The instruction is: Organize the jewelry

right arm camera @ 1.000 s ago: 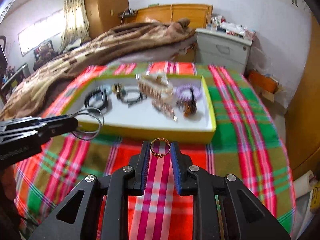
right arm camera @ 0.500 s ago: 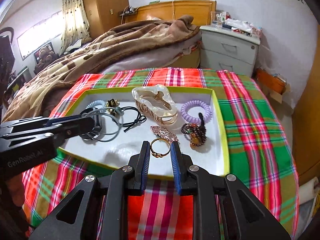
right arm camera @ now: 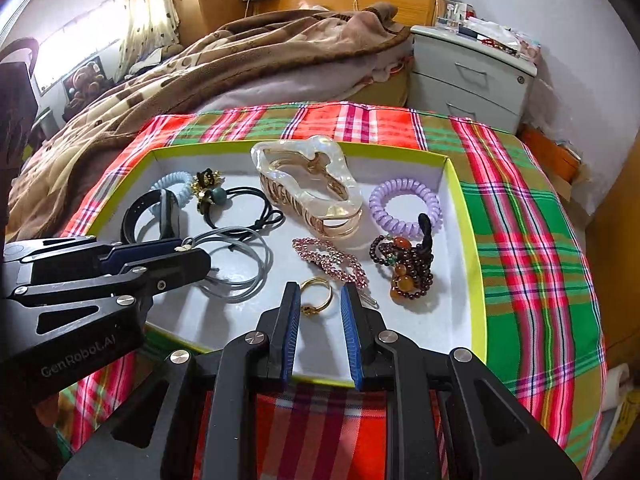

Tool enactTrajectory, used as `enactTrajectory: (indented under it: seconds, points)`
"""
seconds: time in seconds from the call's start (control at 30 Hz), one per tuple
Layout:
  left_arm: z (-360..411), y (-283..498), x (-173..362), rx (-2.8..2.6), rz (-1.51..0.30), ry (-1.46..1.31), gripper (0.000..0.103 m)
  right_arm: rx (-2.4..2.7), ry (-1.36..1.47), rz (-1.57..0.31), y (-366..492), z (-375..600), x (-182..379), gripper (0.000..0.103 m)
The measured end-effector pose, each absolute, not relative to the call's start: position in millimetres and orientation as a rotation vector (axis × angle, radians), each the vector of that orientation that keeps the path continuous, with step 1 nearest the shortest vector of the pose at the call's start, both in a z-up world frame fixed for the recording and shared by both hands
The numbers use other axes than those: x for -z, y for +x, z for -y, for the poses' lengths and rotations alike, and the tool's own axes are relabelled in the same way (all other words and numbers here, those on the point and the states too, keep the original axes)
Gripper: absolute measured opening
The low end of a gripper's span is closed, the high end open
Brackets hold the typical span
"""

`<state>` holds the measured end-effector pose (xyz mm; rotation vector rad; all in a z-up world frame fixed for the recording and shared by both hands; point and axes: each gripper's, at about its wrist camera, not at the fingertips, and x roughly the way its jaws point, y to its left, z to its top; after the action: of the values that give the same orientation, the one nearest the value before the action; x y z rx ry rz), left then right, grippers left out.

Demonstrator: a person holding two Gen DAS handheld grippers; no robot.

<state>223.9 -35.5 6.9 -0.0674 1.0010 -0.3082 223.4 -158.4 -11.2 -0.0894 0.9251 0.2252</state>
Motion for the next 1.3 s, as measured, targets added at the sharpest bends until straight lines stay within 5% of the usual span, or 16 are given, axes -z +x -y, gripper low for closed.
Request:
enactTrajectory:
  seconds: [0.43, 0.67, 1.3]
  points:
    - [33.5, 229.3, -1.3, 0.3, -1.031, -0.081, 0.023, -0.21, -0.073, -0.923, 225.1, 157.5, 8.0, 0.022]
    - [32.7, 220.9, -9.3, 0.295, -1.011, -0.074, 0.035, -0.21, -0.021, -0.864, 212.2, 163.6, -6.9, 0.04]
    - [16.7, 159.9, -56.3, 0.18, -0.828, -0.077, 0.042, -0.165, 0.005, -0.691, 158.0, 157.9, -45.9, 0.04]
